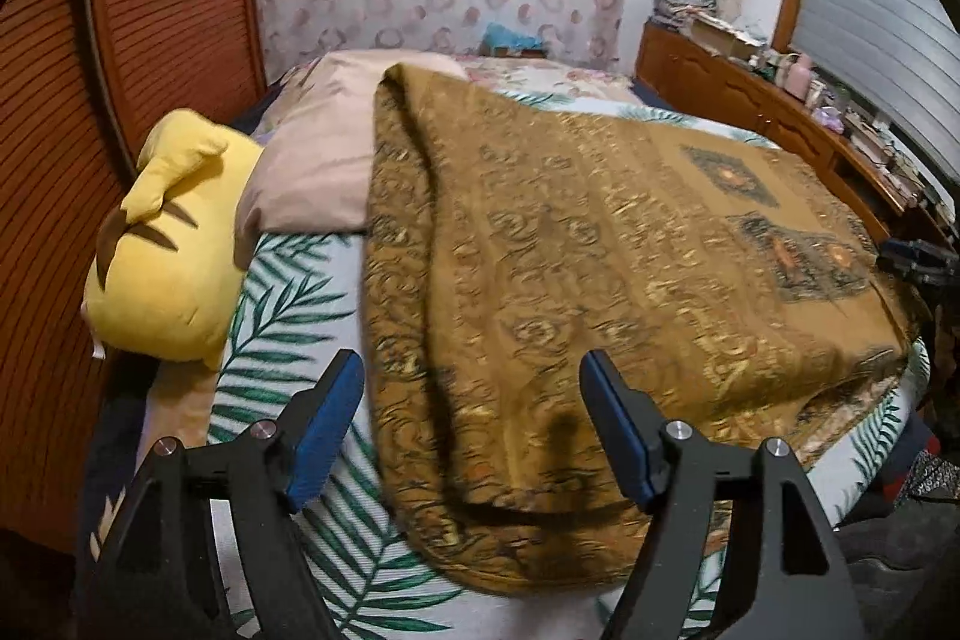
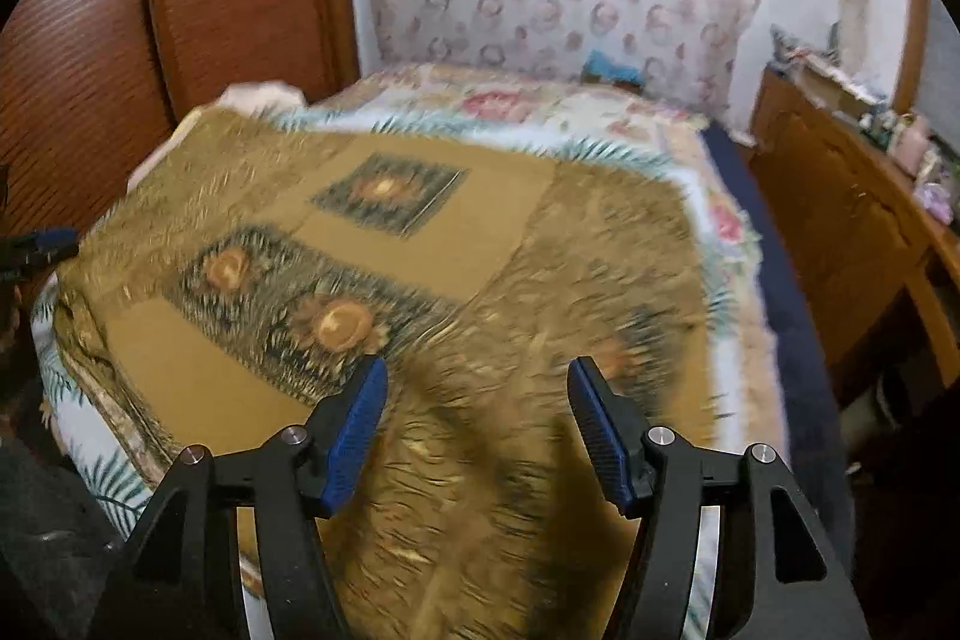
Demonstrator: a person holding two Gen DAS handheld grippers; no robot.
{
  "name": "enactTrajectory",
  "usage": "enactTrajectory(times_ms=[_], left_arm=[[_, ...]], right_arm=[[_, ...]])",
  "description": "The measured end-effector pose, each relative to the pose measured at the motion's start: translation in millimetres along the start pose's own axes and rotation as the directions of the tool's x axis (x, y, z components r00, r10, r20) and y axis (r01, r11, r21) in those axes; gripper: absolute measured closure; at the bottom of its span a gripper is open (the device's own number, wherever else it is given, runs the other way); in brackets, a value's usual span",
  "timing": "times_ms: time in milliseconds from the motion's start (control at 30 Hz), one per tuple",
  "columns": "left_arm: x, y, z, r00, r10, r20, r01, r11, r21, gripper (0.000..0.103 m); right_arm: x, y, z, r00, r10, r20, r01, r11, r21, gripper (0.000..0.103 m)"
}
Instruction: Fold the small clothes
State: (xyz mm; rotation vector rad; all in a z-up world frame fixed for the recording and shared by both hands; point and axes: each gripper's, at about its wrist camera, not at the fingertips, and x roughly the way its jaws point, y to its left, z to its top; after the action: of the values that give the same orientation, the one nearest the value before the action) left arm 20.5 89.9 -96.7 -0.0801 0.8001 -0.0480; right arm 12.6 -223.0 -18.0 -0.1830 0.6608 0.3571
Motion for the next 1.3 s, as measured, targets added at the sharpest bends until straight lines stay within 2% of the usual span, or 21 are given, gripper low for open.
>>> enactTrajectory(times_ms=[300, 433, 633, 900, 1067, 1133, 1167, 1200, 1300], left_arm=[[10.7, 18.8, -13.8, 0.999, 0.023, -0.038, -0.024, 0.999, -0.042, 0.028], [14.7, 22.0, -16.7, 0.999, 0.025, -0.041, -0.027, 0.998, -0.051, 0.028], [19.0, 17.3, -16.0, 0.998, 0.049, -0.048, -0.05, 0.999, -0.012, 0.027], [18.1, 14.8, -16.3, 0.998, 0.038, -0.04, -0.038, 0.999, 0.004, 0.028], [13.1, 13.5, -17.4, 1.0, -0.011, -0.028, 0.011, 1.0, -0.001, 0.058], [12.5, 12.6, -16.8, 0.999, -0.038, -0.03, 0.038, 0.999, -0.01, 0.075], [12.4, 11.9, -16.4, 0.998, -0.046, -0.031, 0.046, 0.999, -0.013, 0.08], [13.0, 10.8, -15.9, 0.998, -0.054, -0.031, 0.054, 0.998, -0.019, 0.09], [8.4, 5.3, -12.5, 0.999, -0.044, -0.006, 0.044, 0.999, -0.024, 0.094]], right_arm=[[37.0, 5.0, 2.5, 0.997, 0.022, -0.075, -0.023, 1.0, -0.018, 0.038], [39.6, 13.9, -0.9, 0.998, 0.007, -0.058, -0.01, 0.999, -0.043, 0.034], [47.2, 14.1, -7.9, 0.998, 0.021, -0.06, -0.023, 0.999, -0.043, 0.023], [46.3, 13.6, -8.0, 0.998, 0.028, -0.059, -0.03, 0.999, -0.044, 0.021], [46.8, 13.3, -8.4, 0.998, 0.029, -0.06, -0.032, 0.998, -0.045, 0.021], [46.6, 13.1, -8.2, 0.998, 0.03, -0.06, -0.032, 0.998, -0.045, 0.021], [46.6, 13.2, -8.2, 0.998, 0.03, -0.06, -0.033, 0.998, -0.044, 0.021], [46.5, 13.3, -8.2, 0.998, 0.03, -0.06, -0.033, 0.998, -0.044, 0.021], [46.5, 13.2, -8.3, 0.998, 0.03, -0.059, -0.033, 0.998, -0.044, 0.021]])
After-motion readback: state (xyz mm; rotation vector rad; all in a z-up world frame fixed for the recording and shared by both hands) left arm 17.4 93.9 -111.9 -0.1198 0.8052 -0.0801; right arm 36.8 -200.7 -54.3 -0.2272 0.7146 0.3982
